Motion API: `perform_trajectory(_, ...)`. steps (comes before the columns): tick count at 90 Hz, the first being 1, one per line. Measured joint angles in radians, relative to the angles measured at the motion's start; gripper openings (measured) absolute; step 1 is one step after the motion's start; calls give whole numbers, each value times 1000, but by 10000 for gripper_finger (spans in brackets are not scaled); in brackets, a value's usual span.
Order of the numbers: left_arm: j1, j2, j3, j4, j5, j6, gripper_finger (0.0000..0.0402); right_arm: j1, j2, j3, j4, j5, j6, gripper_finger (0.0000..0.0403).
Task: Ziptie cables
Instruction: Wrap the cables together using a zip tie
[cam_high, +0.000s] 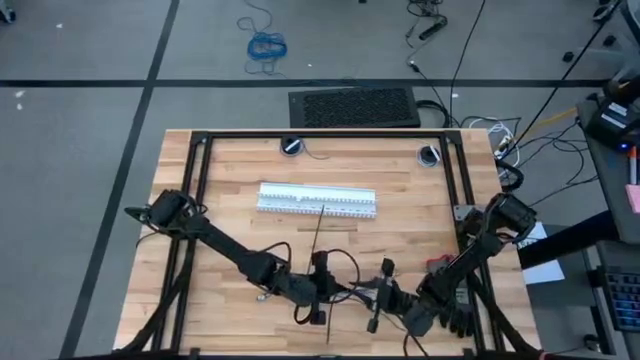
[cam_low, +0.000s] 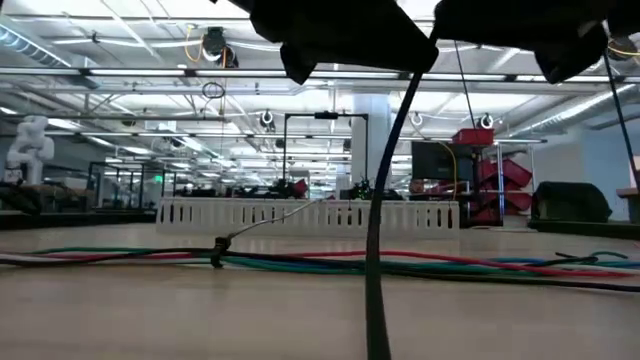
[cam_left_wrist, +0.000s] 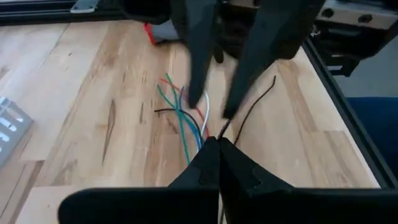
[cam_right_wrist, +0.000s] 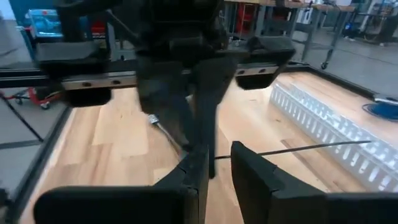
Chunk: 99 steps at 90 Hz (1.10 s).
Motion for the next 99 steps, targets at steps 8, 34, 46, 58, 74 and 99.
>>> perform_trajectory(8,0,0,0,0,0,-1,0,7,-1,0,-9,-42,23,59)
perform_trajectory(34,2,0,0,2,-1,-8,0,-20,-1,0,-32,-32,15,60)
perform_trajectory(46,2,0,0,0,0,-8,0,-34,-1,0,-32,-23,6,60)
perform_trajectory(58,2,-1,0,-7,0,-8,0,-29,-1,0,-32,-20,16,60)
perform_trajectory(74,-1,-1,0,-8,9,-8,0,6,-1,0,-44,32,15,59)
perform_trajectory(99,0,-1,0,-7,9,-8,0,0,-1,0,-75,39,30,59)
